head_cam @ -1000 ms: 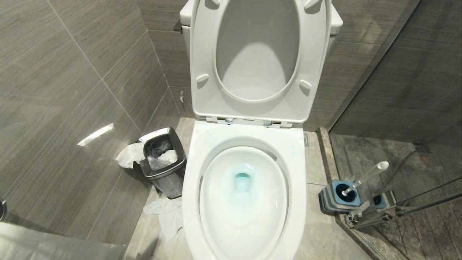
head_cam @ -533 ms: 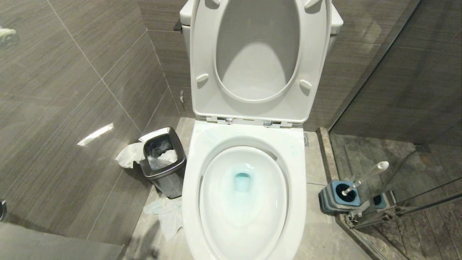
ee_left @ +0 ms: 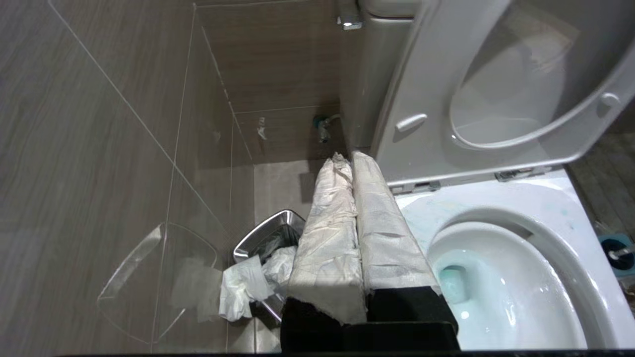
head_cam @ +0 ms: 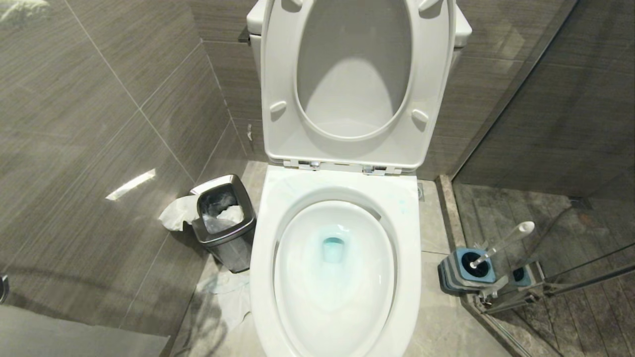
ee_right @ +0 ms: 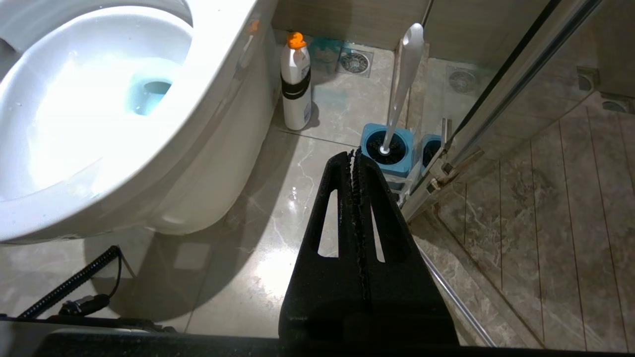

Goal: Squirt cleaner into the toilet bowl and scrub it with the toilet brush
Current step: Flush the toilet

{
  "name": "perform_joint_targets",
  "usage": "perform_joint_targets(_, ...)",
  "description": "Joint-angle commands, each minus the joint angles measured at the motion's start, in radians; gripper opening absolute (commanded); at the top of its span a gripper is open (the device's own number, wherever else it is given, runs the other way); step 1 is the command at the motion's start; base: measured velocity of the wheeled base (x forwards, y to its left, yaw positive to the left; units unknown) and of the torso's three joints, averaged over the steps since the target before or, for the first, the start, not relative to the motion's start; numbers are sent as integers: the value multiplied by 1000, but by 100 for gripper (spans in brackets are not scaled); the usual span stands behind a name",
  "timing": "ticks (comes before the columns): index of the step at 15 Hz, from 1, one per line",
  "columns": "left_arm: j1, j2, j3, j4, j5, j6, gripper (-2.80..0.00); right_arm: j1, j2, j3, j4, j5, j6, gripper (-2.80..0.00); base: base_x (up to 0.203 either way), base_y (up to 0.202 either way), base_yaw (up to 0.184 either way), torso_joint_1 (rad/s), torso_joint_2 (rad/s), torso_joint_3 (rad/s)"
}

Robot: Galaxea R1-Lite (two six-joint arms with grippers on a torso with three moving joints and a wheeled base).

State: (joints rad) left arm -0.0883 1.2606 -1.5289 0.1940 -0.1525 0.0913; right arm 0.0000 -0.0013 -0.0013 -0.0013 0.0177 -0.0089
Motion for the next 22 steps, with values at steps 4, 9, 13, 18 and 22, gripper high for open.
perform_joint_targets(4,-41,321,-250,-112,110,-16,-280,0,1,0,0,1,0,-280,0,0,0,0,0,0)
perform_joint_targets(9,-148,497,-421,-249,251,-31,-280,0,1,0,0,1,0,-280,0,0,0,0,0,0)
perform_joint_targets(13,-252,560,-422,-450,341,-38,-280,0,1,0,0,1,-1,-280,0,0,0,0,0,0)
perform_joint_targets(18,-308,604,-421,-576,371,-40,-280,0,1,0,0,1,0,-280,0,0,0,0,0,0)
perform_joint_targets(22,-312,634,-420,-640,392,-38,-280,0,1,0,0,1,0,-280,0,0,0,0,0,0)
